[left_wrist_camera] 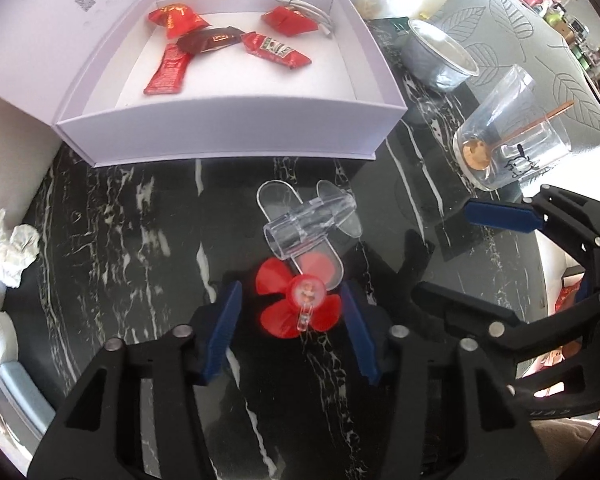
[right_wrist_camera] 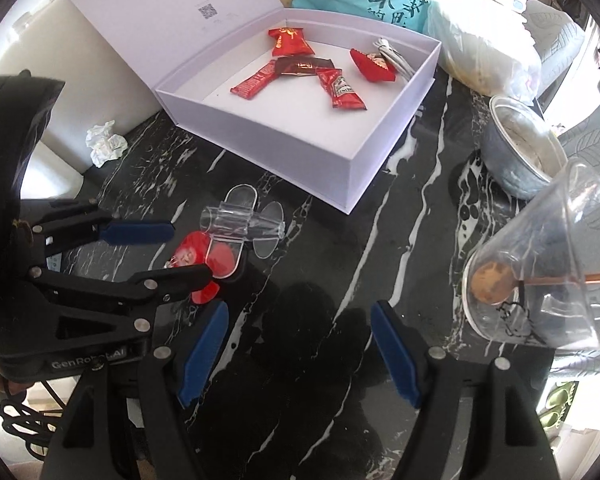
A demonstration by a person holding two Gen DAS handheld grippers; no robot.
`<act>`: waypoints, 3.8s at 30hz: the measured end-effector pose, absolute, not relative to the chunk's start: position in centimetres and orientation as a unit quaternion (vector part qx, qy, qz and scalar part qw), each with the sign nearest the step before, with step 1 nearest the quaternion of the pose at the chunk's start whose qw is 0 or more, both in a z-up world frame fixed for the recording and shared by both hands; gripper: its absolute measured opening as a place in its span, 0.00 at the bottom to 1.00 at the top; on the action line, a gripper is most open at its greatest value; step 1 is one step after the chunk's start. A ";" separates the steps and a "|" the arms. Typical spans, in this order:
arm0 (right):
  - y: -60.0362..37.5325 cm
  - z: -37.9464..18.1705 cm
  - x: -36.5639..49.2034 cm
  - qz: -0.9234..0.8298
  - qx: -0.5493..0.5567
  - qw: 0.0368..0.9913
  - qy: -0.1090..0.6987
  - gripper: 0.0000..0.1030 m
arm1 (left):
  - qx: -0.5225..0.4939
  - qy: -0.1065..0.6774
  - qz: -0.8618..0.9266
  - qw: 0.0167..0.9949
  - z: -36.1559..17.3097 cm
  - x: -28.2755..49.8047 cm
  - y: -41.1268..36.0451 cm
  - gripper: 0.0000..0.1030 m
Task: Organize objects
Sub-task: 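Close the left tool on the red plastic fan while the right tool lowers onto the clear stand, then close the right gripper on the clear plastic stand, then carry the red fan in the left tool into the box while the right tool carries the clear stand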
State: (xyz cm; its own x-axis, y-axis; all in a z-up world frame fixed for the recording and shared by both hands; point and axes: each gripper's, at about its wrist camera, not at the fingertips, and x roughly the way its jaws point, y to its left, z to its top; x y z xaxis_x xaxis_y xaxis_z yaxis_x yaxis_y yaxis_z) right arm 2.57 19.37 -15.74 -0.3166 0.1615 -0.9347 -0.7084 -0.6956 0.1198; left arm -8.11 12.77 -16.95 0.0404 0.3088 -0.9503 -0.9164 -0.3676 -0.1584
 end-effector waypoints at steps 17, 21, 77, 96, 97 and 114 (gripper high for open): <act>20.2 -16.9 -1.0 0.768 -0.497 0.282 0.290 0.72 | -0.533 0.254 0.651 0.477 -18.1 -11.2 10.8 0.28; 20.6 -17.3 -2.1 0.769 -0.490 0.285 0.296 0.72 | -0.533 0.246 0.662 0.466 -18.2 -12.9 10.2 0.28; 16.8 -10.9 0.3 0.781 -0.471 0.300 0.279 0.58 | -0.491 0.265 0.687 0.465 -10.0 -10.7 8.6 0.19; 14.1 -7.0 4.3 0.784 -0.462 0.311 0.273 0.58 | -0.487 0.289 0.655 0.501 -7.7 -5.7 8.8 0.19; 14.1 -7.0 4.4 0.784 -0.462 0.312 0.273 0.58 | -0.487 0.291 0.653 0.502 -7.7 -5.6 9.0 0.19; 18.3 -7.4 2.3 0.775 -0.457 0.329 0.286 0.58 | -0.487 0.314 0.627 0.520 -8.7 -7.8 12.7 0.19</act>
